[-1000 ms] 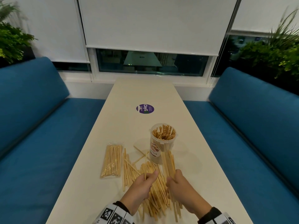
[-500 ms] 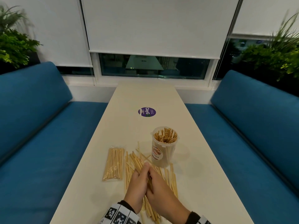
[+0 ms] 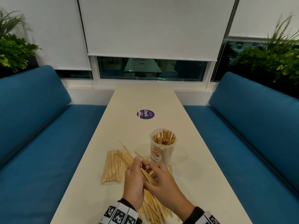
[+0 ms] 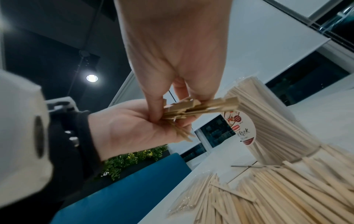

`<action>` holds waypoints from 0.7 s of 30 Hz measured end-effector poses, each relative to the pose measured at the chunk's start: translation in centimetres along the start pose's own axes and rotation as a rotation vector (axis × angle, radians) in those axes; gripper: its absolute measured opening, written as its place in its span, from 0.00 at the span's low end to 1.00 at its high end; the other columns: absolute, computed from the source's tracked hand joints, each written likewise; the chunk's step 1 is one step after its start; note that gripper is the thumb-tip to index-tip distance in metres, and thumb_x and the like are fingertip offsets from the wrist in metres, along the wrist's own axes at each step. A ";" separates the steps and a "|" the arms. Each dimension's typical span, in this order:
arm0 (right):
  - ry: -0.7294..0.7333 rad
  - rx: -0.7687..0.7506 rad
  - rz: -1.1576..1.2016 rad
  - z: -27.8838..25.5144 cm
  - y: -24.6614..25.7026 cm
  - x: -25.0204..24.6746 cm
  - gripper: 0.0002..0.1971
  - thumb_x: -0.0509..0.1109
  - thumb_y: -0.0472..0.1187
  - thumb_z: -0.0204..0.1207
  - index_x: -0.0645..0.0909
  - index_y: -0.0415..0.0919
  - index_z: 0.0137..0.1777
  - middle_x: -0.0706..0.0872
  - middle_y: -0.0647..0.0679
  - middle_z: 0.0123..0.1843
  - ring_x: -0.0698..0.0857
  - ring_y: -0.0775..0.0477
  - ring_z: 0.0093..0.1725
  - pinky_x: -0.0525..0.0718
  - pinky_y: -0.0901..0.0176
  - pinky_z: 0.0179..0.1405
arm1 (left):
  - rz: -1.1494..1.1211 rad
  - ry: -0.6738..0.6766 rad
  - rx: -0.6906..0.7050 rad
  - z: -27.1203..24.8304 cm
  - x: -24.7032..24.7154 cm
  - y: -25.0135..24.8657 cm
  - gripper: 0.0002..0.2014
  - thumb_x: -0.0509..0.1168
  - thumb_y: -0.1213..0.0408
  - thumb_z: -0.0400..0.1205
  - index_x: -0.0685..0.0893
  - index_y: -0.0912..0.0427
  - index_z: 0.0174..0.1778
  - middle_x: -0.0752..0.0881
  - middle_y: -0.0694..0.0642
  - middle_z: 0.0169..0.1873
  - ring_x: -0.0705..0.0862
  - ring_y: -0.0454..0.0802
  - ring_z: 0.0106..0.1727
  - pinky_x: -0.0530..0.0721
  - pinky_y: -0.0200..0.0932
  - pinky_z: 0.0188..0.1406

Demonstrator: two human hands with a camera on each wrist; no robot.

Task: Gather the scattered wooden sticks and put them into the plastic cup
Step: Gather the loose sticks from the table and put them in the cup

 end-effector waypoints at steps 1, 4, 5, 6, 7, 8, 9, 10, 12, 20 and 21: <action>0.001 -0.002 0.005 0.0 -0.1 -0.2 0.27 0.72 0.49 0.73 0.69 0.65 0.70 0.72 0.57 0.58 0.75 0.61 0.52 0.75 0.77 0.50 | -0.012 0.004 0.009 -0.1 0.1 -0.2 0.20 0.54 0.56 0.86 0.77 0.64 0.32 0.78 0.57 0.27 0.79 0.53 0.32 0.82 0.46 0.30; -0.013 0.095 0.079 -0.2 -0.7 -0.5 0.34 0.73 0.59 0.68 0.65 0.61 0.73 0.70 0.61 0.63 0.73 0.63 0.59 0.73 0.73 0.54 | -0.001 -0.013 0.093 0.0 0.2 -1.0 0.22 0.53 0.55 0.86 0.72 0.61 0.28 0.72 0.53 0.21 0.73 0.50 0.26 0.75 0.43 0.24; -0.014 0.180 0.164 -0.3 -0.8 -0.6 0.35 0.71 0.63 0.66 0.65 0.60 0.74 0.70 0.60 0.65 0.73 0.62 0.61 0.73 0.70 0.57 | 0.013 -0.014 0.146 0.1 0.3 -1.4 0.22 0.53 0.56 0.86 0.70 0.60 0.26 0.71 0.51 0.19 0.71 0.49 0.26 0.72 0.42 0.28; 0.005 0.279 0.294 -0.3 -0.8 -0.5 0.35 0.68 0.66 0.65 0.67 0.59 0.72 0.72 0.58 0.66 0.74 0.60 0.62 0.73 0.66 0.59 | 0.033 -0.010 0.204 0.2 0.4 -1.9 0.22 0.53 0.56 0.86 0.69 0.59 0.26 0.70 0.50 0.18 0.70 0.48 0.25 0.72 0.42 0.30; 0.046 0.371 0.453 -0.3 -0.8 -0.4 0.32 0.66 0.67 0.66 0.69 0.57 0.70 0.75 0.57 0.65 0.76 0.58 0.61 0.75 0.63 0.60 | 0.069 -0.004 0.268 0.3 0.5 -2.2 0.22 0.53 0.56 0.86 0.68 0.59 0.26 0.69 0.49 0.17 0.69 0.47 0.24 0.73 0.40 0.29; 0.088 0.449 0.613 -0.3 -0.8 -0.2 0.28 0.64 0.66 0.69 0.72 0.55 0.66 0.78 0.55 0.60 0.78 0.56 0.57 0.76 0.60 0.60 | 0.120 -0.002 0.338 0.3 0.7 -2.5 0.22 0.53 0.55 0.86 0.68 0.59 0.26 0.69 0.48 0.17 0.69 0.45 0.23 0.73 0.36 0.27; 0.107 0.498 0.763 -0.2 -0.7 -0.1 0.25 0.64 0.63 0.73 0.73 0.51 0.65 0.80 0.52 0.54 0.79 0.53 0.50 0.77 0.58 0.56 | 0.173 0.001 0.410 0.3 0.9 -2.7 0.22 0.53 0.54 0.85 0.69 0.60 0.26 0.70 0.49 0.18 0.70 0.44 0.23 0.73 0.33 0.26; 0.104 0.535 0.896 0.0 -0.7 0.0 0.23 0.64 0.58 0.76 0.74 0.46 0.65 0.81 0.48 0.48 0.78 0.51 0.44 0.78 0.56 0.53 | 0.223 0.009 0.475 0.2 1.1 -2.9 0.22 0.53 0.52 0.84 0.70 0.62 0.27 0.70 0.50 0.20 0.70 0.44 0.23 0.73 0.33 0.27; 0.080 0.569 1.062 0.5 -0.7 -0.2 0.21 0.63 0.51 0.80 0.73 0.40 0.67 0.83 0.42 0.44 0.79 0.47 0.41 0.80 0.53 0.53 | 0.291 0.037 0.553 0.0 1.6 -3.0 0.23 0.53 0.47 0.80 0.72 0.65 0.30 0.72 0.53 0.22 0.72 0.45 0.25 0.74 0.36 0.31; 0.133 0.516 1.106 0.5 0.5 -0.5 0.20 0.57 0.47 0.84 0.79 0.32 0.64 0.87 0.38 0.48 0.87 0.45 0.45 0.88 0.55 0.46 | 0.357 0.035 0.492 0.0 1.4 -1.5 0.22 0.56 0.42 0.74 0.73 0.61 0.32 0.75 0.47 0.18 0.77 0.42 0.23 0.79 0.38 0.30; 0.133 0.523 1.090 0.5 0.3 -0.5 0.22 0.57 0.48 0.84 0.78 0.31 0.65 0.86 0.38 0.46 0.86 0.46 0.43 0.87 0.55 0.46 | 0.350 0.035 0.491 0.0 1.3 -1.5 0.23 0.56 0.41 0.74 0.72 0.62 0.32 0.75 0.47 0.18 0.76 0.42 0.22 0.79 0.35 0.29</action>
Point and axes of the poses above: each hand's wrist, its own z-axis towards the middle knuckle, its own x-axis out of the palm, y = z × x, the point moved 3 cm from there along z, towards the middle knuckle
